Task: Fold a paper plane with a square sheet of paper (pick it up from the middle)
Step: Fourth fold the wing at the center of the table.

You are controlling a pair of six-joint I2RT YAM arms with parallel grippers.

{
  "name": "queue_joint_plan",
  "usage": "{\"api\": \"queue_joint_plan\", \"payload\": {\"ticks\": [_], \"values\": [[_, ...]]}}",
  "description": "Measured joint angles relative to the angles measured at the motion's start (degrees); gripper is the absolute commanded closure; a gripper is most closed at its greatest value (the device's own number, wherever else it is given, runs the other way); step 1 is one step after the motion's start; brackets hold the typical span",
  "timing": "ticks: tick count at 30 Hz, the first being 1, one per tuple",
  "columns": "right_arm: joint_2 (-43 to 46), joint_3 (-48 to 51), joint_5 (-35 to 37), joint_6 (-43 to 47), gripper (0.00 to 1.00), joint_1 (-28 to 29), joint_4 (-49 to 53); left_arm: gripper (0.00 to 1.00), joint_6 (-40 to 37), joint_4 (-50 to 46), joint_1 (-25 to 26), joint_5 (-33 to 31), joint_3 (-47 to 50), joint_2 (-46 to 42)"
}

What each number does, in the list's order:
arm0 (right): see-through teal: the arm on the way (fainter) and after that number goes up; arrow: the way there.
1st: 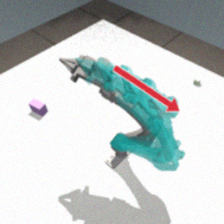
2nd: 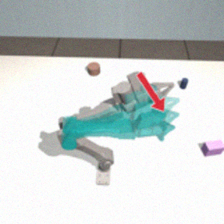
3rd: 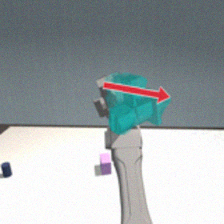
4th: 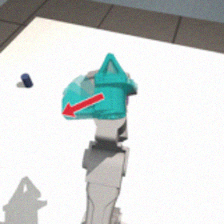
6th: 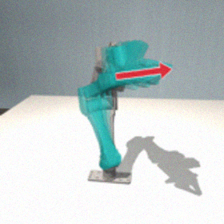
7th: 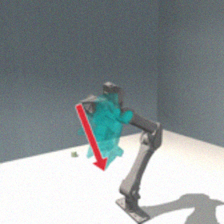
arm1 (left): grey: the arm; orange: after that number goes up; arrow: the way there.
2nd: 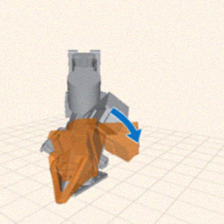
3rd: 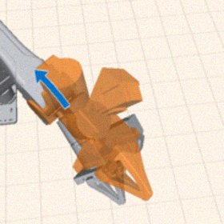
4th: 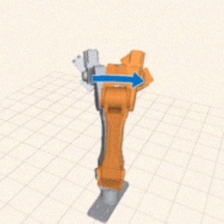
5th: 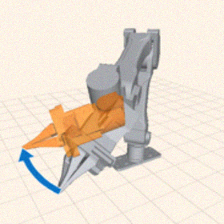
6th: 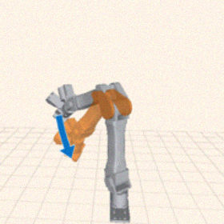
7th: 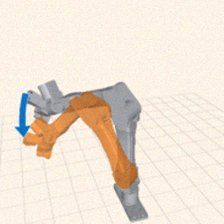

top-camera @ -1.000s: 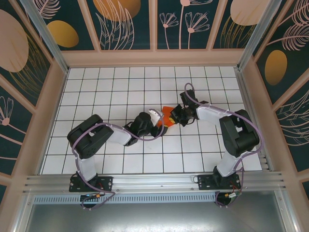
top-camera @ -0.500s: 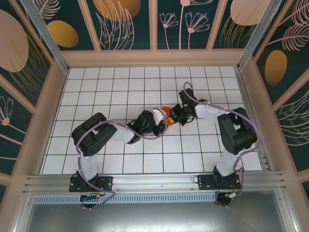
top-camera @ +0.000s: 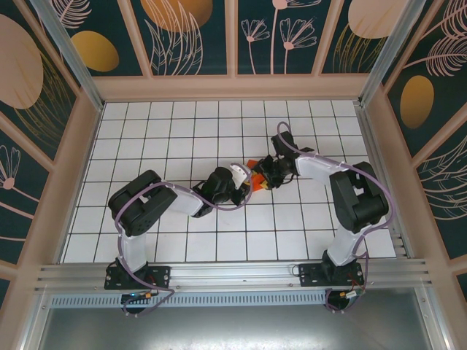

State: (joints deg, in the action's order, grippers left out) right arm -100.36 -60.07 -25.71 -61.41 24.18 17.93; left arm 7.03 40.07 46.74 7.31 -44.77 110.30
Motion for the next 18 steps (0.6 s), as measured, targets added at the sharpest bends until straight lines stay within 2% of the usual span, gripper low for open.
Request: {"api": "queue_joint_plan", "payload": {"ticks": [7, 18], "values": [[6.9, 4.5, -0.4, 8.3, 0.45, -4.7, -5.6, 0.90, 9.2, -0.7, 0.0, 0.4, 0.6, -0.3], [12.3, 16.7, -5.9, 16.4, 0.49, -5.2, -17.8, 0.93, 30.2, -0.1, 0.0, 4.6, 1.1, -0.4]]}}
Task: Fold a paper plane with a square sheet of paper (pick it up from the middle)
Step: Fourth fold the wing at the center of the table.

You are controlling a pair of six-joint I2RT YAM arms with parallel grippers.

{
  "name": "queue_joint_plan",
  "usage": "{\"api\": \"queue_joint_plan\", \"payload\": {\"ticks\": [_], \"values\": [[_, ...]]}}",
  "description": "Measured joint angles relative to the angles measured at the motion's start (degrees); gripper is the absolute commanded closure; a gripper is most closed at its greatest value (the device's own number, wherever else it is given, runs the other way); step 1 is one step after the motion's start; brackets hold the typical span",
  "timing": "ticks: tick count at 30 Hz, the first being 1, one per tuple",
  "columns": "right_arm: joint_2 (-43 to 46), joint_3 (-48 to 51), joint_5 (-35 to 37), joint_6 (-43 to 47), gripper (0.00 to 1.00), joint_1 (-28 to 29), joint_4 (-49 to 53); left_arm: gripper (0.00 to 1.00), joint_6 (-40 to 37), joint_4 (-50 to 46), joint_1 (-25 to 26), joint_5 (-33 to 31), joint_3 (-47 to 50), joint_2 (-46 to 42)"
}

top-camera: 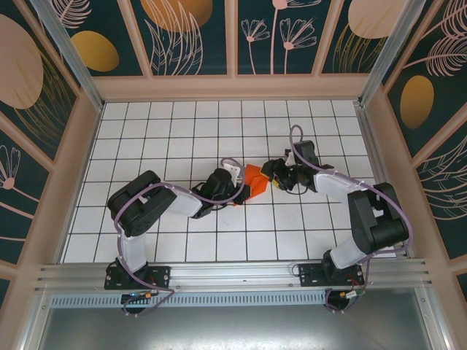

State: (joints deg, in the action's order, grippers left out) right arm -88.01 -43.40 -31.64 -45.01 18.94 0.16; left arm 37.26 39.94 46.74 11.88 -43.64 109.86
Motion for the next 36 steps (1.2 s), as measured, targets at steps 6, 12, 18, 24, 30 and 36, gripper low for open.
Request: {"api": "queue_joint_plan", "payload": {"ticks": [6, 12, 18, 24, 30, 36], "values": [[0.0, 3.1, -2.4, 0.2, 0.51, 0.0, -4.9, 0.94, 9.9, 5.2, 0.0, 1.9, 2.8, 0.0], [-0.5, 3.7, -4.2, 0.2, 0.53, 0.0, -7.6, 0.95, 16.2, 10.2, -0.2, 1.6, 5.5, 0.0], [-3.8, 3.7, -5.8, 0.2, 0.55, 0.3, -9.0, 0.95, 19.4, 12.9, -0.3, 0.7, 7.5, -1.0], [-7.4, 2.3, -6.6, 0.2, 0.54, 1.4, -9.0, 0.95, 21.2, 15.3, -0.3, 0.8, 7.7, -1.3], [-9.6, 0.3, -7.5, 0.2, 0.54, 2.3, -9.1, 0.93, 21.6, 16.0, -0.3, 1.0, 7.7, -1.3], [-11.1, 0.1, -7.5, 0.2, 0.54, 2.3, -9.1, 0.93, 22.1, 16.0, -0.3, 1.2, 7.7, -1.3]]}}
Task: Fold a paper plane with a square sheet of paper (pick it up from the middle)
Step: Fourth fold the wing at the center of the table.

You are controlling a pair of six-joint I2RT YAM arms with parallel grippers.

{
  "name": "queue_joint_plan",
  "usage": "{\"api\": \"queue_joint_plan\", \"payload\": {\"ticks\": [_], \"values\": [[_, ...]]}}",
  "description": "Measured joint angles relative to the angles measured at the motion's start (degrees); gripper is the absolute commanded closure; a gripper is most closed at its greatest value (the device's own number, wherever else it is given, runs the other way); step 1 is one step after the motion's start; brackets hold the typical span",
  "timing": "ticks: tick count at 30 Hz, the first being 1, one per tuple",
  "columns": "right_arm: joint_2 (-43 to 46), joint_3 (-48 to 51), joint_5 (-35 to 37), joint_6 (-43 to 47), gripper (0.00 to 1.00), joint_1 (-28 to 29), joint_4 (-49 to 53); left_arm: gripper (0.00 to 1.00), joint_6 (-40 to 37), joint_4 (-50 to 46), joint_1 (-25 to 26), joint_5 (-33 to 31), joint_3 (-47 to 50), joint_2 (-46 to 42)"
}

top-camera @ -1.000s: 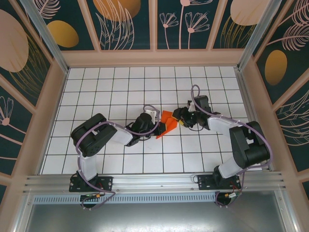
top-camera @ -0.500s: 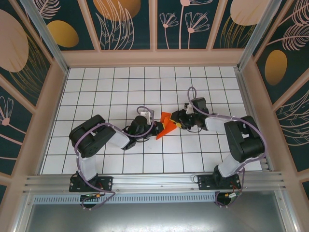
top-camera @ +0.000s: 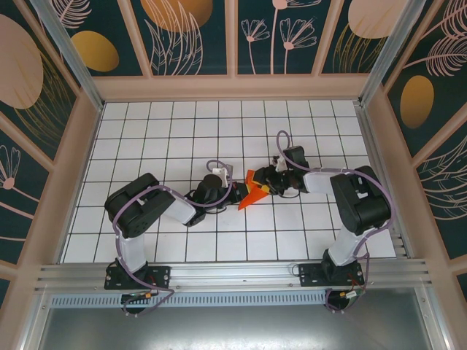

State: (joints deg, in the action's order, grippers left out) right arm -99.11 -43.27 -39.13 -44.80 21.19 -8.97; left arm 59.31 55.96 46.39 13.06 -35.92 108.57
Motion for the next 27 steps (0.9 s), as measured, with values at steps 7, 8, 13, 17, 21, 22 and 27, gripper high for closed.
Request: {"api": "queue_joint_plan", "payload": {"ticks": [7, 8, 13, 17, 21, 22, 27], "values": [[-0.2, 0.0, 0.0, 0.0, 0.53, 0.0, -0.3, 0.94, 2.1, 0.5, -0.2, -0.5, 1.0, 0.0], [-0.2, 0.0, 0.0, 0.2, 0.52, 0.0, -0.3, 0.94, 2.6, 0.8, -0.4, -0.7, 1.4, 0.0], [-0.2, 0.0, 0.1, 1.0, 0.52, 0.0, -0.3, 0.93, 4.7, 2.1, -0.7, -1.5, 2.8, 0.2], [-0.2, 0.0, 0.3, 1.2, 0.51, 0.1, -0.3, 0.92, 5.9, 3.1, -0.9, -1.5, 3.0, 0.9], [-0.5, 0.0, 0.7, 1.7, 0.52, 0.4, 0.0, 0.91, 6.6, 4.2, -1.0, -1.4, 3.0, 1.3], [-0.8, -0.1, 1.0, 1.9, 0.53, 0.5, 0.3, 0.91, 6.6, 4.3, -1.0, -1.4, 3.0, 1.3], [-1.7, -1.4, 1.8, 2.6, 0.53, 1.0, 1.9, 0.89, 6.9, 4.7, -1.1, -1.1, 3.0, 1.3]]}}
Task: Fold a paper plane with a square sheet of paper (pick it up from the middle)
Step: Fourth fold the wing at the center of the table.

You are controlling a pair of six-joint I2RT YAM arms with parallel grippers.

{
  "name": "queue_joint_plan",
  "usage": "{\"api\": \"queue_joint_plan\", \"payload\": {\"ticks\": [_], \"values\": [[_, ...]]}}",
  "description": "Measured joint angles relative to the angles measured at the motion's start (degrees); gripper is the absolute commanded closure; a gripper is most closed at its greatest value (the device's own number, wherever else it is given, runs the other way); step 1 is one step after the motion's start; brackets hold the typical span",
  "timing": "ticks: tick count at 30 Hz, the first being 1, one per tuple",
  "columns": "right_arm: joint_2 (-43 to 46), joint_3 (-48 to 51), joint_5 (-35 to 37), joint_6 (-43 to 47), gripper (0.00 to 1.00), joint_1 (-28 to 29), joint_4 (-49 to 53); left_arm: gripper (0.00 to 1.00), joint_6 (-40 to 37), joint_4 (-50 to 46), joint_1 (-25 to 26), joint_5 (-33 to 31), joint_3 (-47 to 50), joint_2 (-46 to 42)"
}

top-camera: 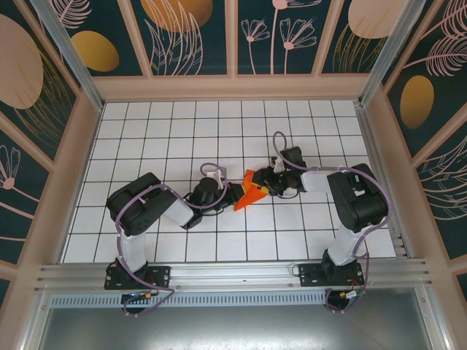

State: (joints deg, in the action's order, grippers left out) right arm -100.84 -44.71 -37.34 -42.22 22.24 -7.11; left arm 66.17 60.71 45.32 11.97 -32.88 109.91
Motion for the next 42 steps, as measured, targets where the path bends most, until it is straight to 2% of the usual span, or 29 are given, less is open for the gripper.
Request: {"api": "queue_joint_plan", "payload": {"ticks": [8, 16, 20, 27, 32, 42], "values": [[-0.8, -1.7, 0.8, 0.2, 0.52, 0.5, 1.8, 0.70, -0.5, 0.2, -0.1, 2.9, -0.9, 1.3], [-1.1, -2.6, 1.4, 0.3, 0.51, 0.7, 3.1, 0.71, -1.2, -1.0, -0.1, 4.6, -2.7, 2.5], [-1.2, -3.1, 1.7, 0.4, 0.51, 0.8, 4.0, 0.68, -2.3, -2.5, -0.3, 4.4, -2.7, 2.2], [-1.6, -4.4, 3.0, 0.3, 0.50, 1.2, 6.1, 0.60, -6.0, -10.1, -0.7, 0.7, -1.8, -6.0], [-2.0, -5.8, 4.4, -0.3, 0.47, 1.8, 8.2, 0.62, -8.0, -14.1, -0.7, -2.1, -1.7, -11.3], [-2.6, -7.7, 5.8, -1.9, 0.45, 2.3, 10.6, 0.75, -10.5, -17.1, 0.7, -0.4, -2.4, -12.4]]}}
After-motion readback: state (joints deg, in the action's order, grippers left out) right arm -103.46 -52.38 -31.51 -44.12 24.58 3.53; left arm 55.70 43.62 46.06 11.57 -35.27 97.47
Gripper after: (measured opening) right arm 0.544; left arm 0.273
